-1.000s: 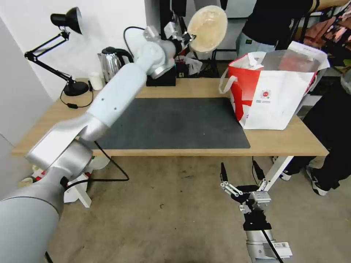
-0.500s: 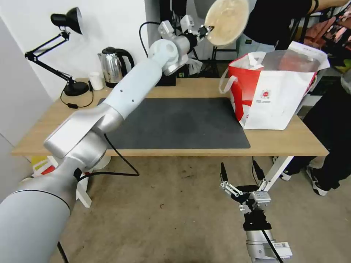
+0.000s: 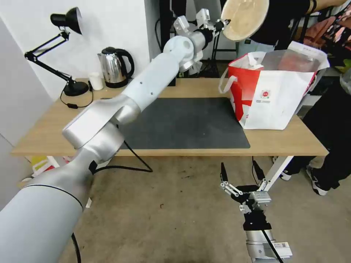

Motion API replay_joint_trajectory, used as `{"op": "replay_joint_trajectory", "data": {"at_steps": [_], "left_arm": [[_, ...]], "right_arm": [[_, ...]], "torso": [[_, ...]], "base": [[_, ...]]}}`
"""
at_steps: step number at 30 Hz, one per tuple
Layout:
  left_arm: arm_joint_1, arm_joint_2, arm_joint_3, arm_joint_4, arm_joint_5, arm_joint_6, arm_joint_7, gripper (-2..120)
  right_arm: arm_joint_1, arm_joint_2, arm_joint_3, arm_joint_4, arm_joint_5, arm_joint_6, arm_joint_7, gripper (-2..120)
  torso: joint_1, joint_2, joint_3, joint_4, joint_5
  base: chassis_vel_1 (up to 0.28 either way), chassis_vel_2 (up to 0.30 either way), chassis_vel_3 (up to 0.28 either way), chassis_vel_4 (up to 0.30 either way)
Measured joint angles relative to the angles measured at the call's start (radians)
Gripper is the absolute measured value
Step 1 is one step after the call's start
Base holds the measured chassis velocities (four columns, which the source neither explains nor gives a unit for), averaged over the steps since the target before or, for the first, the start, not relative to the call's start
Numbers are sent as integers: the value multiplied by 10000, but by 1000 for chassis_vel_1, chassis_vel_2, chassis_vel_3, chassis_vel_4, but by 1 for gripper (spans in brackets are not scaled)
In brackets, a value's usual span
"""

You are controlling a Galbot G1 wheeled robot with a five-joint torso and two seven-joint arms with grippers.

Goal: Pick up the trash from the table and place it into the takeout bag.

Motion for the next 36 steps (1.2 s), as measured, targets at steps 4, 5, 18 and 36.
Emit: {"op": "replay_joint_trajectory", "data": {"at_steps": [4, 5, 18, 36], "left_arm": [[-71, 13, 443, 254, 51, -4, -1, 1], [-71, 16, 568, 289, 59, 1, 6, 1], [152, 34, 1324, 491, 281, 28, 260, 1], [358, 44, 1230, 735, 569, 106, 541, 1]], "right_arm": [[0, 0, 0, 0, 0, 0, 0, 100], [0, -1, 0, 0, 0, 0, 0, 100], [0, 0, 0, 0, 0, 0, 0, 100], [0, 0, 0, 0, 0, 0, 0, 100]], "torso": [[1, 0, 0, 0, 0], [1, 0, 0, 0, 0], [0, -1, 1, 0, 0], [0, -2, 0, -2, 0]], "base": [[0, 0, 0, 0], [0, 0, 0, 0], [0, 0, 0, 0], [0, 0, 0, 0]]}}
